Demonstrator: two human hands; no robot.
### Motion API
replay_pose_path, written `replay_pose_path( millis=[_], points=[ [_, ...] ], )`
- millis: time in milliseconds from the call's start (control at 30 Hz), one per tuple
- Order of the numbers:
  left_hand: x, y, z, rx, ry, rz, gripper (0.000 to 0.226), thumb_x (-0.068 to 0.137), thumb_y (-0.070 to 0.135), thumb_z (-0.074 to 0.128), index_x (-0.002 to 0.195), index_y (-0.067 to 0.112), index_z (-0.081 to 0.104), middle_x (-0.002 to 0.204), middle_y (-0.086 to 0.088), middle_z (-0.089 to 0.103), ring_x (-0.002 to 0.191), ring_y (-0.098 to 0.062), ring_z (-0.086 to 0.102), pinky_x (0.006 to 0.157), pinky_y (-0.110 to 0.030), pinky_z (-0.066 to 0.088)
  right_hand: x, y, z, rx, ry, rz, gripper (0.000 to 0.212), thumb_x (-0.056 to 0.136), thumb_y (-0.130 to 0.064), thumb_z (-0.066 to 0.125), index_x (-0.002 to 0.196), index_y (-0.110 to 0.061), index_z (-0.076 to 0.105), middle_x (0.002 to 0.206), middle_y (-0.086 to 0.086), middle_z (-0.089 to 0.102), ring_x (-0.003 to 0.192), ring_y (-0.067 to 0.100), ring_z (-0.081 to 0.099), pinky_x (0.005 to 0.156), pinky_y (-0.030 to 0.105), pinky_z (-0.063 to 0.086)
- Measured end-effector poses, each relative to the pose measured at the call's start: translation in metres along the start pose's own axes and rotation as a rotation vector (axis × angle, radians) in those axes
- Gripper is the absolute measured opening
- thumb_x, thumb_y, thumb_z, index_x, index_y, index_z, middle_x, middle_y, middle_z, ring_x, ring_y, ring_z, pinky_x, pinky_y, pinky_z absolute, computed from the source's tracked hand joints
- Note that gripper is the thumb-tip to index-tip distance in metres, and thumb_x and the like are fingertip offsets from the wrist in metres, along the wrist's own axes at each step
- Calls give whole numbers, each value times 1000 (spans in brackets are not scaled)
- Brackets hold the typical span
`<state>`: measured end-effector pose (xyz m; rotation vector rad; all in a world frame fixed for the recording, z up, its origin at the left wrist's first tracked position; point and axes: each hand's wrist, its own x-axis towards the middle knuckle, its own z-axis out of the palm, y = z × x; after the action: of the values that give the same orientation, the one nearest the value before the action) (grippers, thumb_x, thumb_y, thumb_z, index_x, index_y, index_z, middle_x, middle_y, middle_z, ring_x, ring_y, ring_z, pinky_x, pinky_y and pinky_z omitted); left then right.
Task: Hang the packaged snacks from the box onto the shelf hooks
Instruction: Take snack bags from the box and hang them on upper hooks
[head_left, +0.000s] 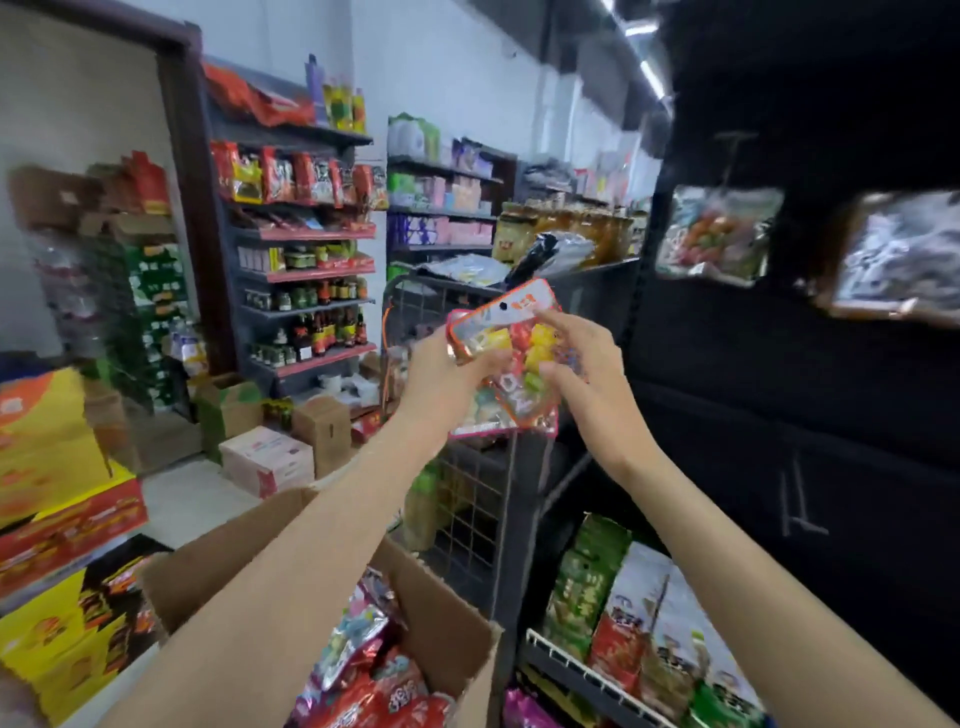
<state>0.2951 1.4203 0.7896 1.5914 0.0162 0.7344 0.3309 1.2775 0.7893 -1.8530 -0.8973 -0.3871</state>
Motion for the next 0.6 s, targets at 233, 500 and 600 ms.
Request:
replay_pose_path(
  millis=[233, 500, 600],
  points=[
    [-8, 64, 129, -79, -233, 130, 25, 75, 11, 77, 93, 26, 65, 89, 7, 71, 78, -5, 68, 73, -20, 54, -17, 12, -150, -410, 165, 9, 69, 80, -53, 65, 140, -52, 30, 146, 4, 24, 134, 23, 28, 111, 40, 32],
    [-37, 103, 256, -215, -280, 97, 8, 83, 29, 70, 78, 28, 63, 75, 18, 65, 72, 4, 59, 67, -17, 45, -58, 17, -272, -376, 439, 45, 78, 70, -52, 74, 138, -44, 38, 122, 0, 43, 91, -10, 42, 81, -4, 32],
    [-40, 112, 289, -210, -301, 88, 15, 92, 36, 56, 80, 28, 61, 84, 9, 64, 80, -4, 58, 72, -23, 47, -66, 24, -304, -359, 522, 62, 80, 70, -47, 77, 140, -38, 40, 121, -15, 48, 101, -2, 46, 95, 12, 38]
  ],
)
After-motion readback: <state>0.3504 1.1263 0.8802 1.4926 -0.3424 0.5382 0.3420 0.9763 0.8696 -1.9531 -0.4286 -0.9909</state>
